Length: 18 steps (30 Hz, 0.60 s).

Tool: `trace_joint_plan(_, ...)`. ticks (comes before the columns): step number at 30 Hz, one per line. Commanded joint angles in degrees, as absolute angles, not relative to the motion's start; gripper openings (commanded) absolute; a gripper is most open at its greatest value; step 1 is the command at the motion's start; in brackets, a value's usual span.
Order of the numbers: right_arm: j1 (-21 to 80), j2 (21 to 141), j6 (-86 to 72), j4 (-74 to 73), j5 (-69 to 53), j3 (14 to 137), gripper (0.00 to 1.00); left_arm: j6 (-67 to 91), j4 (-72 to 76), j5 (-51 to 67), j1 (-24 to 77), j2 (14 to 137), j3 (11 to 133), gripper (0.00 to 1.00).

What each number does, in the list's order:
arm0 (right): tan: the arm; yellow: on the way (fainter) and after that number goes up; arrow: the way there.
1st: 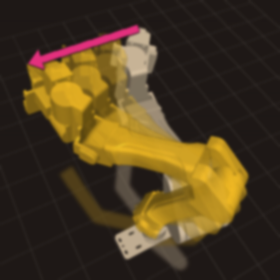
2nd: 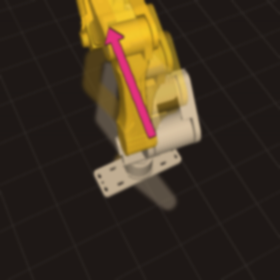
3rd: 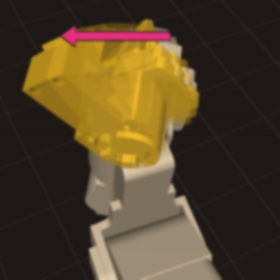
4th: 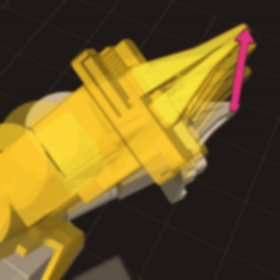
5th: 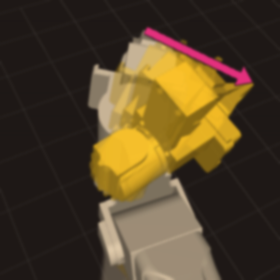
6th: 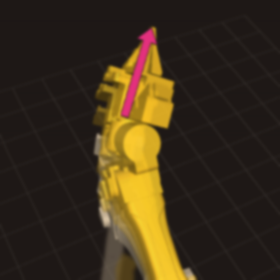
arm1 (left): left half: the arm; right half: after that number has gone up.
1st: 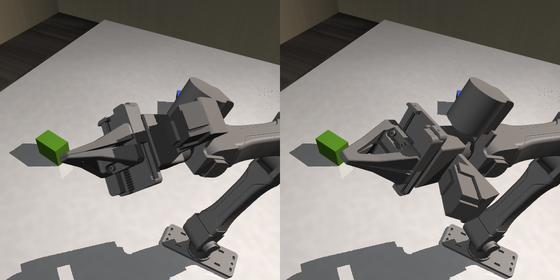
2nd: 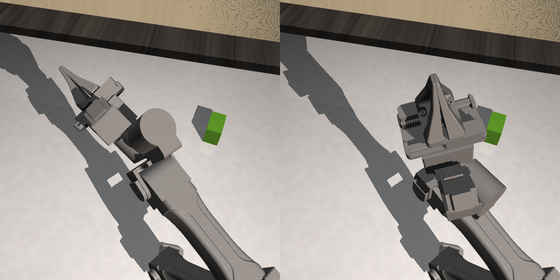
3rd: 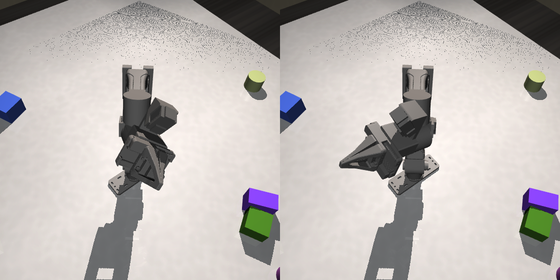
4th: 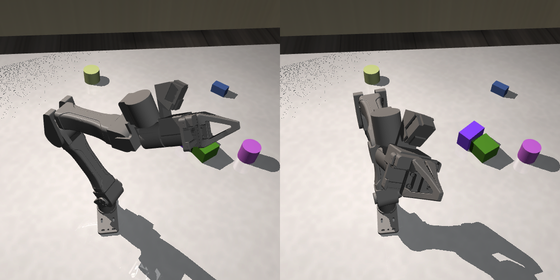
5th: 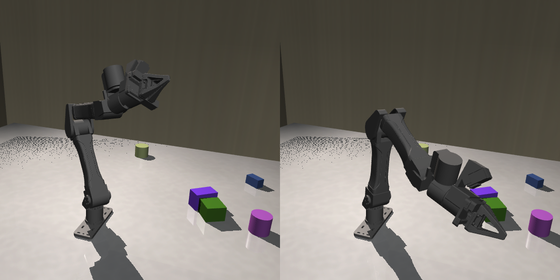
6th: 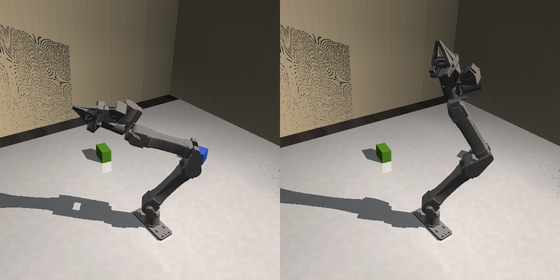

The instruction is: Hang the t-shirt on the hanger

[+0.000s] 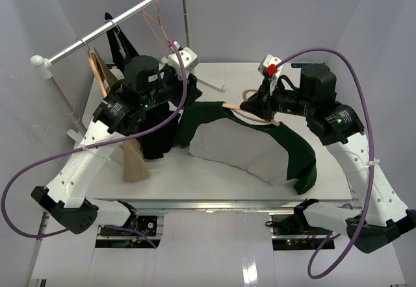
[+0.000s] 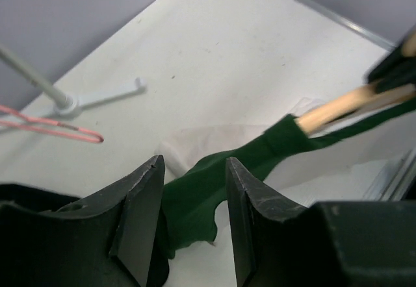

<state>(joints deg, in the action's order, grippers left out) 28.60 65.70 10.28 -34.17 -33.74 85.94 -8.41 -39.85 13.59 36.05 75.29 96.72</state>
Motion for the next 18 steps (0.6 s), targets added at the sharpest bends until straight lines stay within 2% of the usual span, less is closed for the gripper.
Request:
trace_joint_plan(1,28.42,66.81,9.93,-29.44,-39.2,91.56,0.08,-16.38,-40.02,28.02,35.95,73.82,99.14,0.57)
trace_joint_plan(5,28.45,68.97,10.84,-29.52,-44.49,94.31,0.08,-19.49,-41.39,29.98,35.95,74.91,100.59,0.62)
trace_joint_plan(18,28.48,69.7,12.48,-27.95,-51.85,92.64,0.08,-26.98,-49.91,41.56,36.12,78.21,100.63,0.65)
